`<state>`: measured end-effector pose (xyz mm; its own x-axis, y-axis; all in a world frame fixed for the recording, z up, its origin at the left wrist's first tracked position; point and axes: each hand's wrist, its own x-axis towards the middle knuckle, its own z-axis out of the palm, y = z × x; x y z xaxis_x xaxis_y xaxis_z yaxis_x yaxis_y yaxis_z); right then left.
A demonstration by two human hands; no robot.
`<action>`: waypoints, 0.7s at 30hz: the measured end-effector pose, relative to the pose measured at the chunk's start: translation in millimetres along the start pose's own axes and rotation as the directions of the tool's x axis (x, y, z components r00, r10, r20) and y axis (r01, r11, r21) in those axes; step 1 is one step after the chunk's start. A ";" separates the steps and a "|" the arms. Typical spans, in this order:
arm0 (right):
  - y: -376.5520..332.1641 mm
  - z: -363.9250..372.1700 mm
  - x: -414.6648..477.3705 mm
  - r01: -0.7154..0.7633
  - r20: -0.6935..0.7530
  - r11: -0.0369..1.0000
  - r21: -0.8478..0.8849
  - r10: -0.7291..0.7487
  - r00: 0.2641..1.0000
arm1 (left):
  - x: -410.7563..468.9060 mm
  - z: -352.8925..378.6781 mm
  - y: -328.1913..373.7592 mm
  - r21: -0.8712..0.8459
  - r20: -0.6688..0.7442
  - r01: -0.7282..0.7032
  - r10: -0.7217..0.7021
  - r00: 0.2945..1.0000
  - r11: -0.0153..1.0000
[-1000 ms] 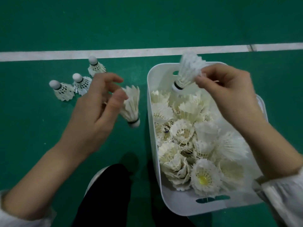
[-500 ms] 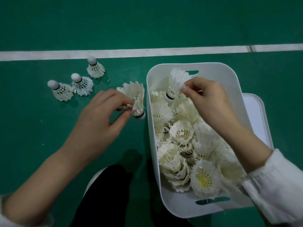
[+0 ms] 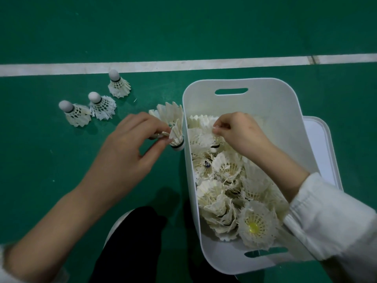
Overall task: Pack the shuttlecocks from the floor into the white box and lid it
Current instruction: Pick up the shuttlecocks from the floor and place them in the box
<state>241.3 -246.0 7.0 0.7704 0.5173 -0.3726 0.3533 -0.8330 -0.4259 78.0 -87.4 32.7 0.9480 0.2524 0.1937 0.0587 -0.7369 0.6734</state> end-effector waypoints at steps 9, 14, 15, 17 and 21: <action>-17.4 -44.4 -26.1 0.300 -0.219 0.943 0.146 -0.265 0.939 | 6.3 -4.7 2.1 0.032 -0.001 -0.023 0.023 1.000 0.999; -42.1 -47.1 -41.0 0.564 -0.178 0.794 0.228 -0.535 0.826 | 16.6 -2.9 6.9 0.052 0.000 -0.114 0.114 0.994 0.992; -44.6 -42.0 -39.9 0.585 -0.138 0.784 0.208 -0.569 0.811 | 18.7 -2.2 8.2 0.047 0.000 -0.126 0.126 0.992 0.991; -47.0 -33.7 -35.5 0.591 -0.085 0.790 0.160 -0.586 0.806 | 22.5 -1.8 10.0 0.018 0.004 -0.139 0.139 0.990 0.990; -44.6 -35.6 -32.9 0.537 -0.155 0.822 0.192 -0.515 0.843 | 26.0 -5.4 8.7 -0.052 0.007 -0.126 0.127 0.992 0.991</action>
<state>219.1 -232.9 67.6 0.5502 0.8344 0.0329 0.6017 -0.3688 -0.7084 101.5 -83.8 47.4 0.9500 0.1527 0.2723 -0.0777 -0.7292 0.6799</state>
